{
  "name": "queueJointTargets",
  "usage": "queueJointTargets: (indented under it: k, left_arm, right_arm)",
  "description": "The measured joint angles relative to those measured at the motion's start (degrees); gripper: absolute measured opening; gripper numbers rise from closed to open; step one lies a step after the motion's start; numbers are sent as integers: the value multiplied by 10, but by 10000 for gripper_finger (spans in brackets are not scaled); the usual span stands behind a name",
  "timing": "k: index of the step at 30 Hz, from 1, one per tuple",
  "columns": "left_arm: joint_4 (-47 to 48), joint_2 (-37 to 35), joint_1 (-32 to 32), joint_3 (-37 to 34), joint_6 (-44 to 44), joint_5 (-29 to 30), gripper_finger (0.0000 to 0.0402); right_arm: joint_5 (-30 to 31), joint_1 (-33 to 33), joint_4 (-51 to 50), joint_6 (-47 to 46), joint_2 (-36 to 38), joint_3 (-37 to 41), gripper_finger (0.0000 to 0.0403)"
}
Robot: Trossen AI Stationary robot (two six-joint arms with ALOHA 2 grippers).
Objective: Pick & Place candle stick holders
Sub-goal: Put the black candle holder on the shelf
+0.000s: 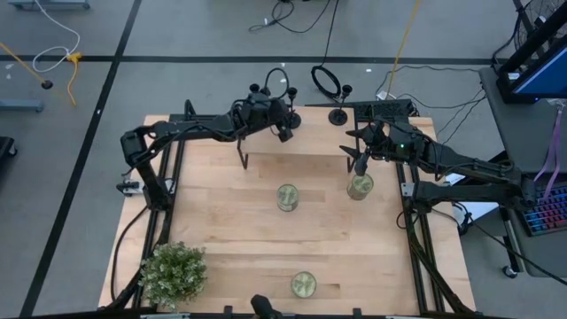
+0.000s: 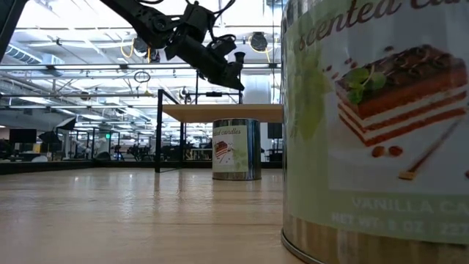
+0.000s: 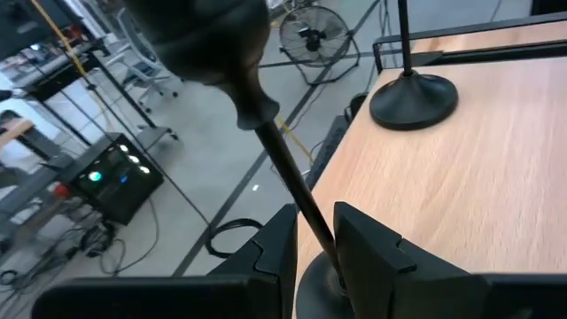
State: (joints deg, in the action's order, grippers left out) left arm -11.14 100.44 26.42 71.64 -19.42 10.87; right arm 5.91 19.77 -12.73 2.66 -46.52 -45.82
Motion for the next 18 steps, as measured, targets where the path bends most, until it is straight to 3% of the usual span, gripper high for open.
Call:
queueJointTargets:
  k: [4, 13, 18]
  left_arm:
    - [4, 0, -7, 0, 1, 30, 83]
    - [4, 0, -24, 0, 78, 34, 81]
    - [6, 0, -34, 0, 93, 113, 81]
  right_arm:
    - [0, 0, 0, 0, 0, 0, 228]
    - [0, 0, 0, 0, 0, 0, 228]
    - [0, 0, 0, 0, 0, 0, 228]
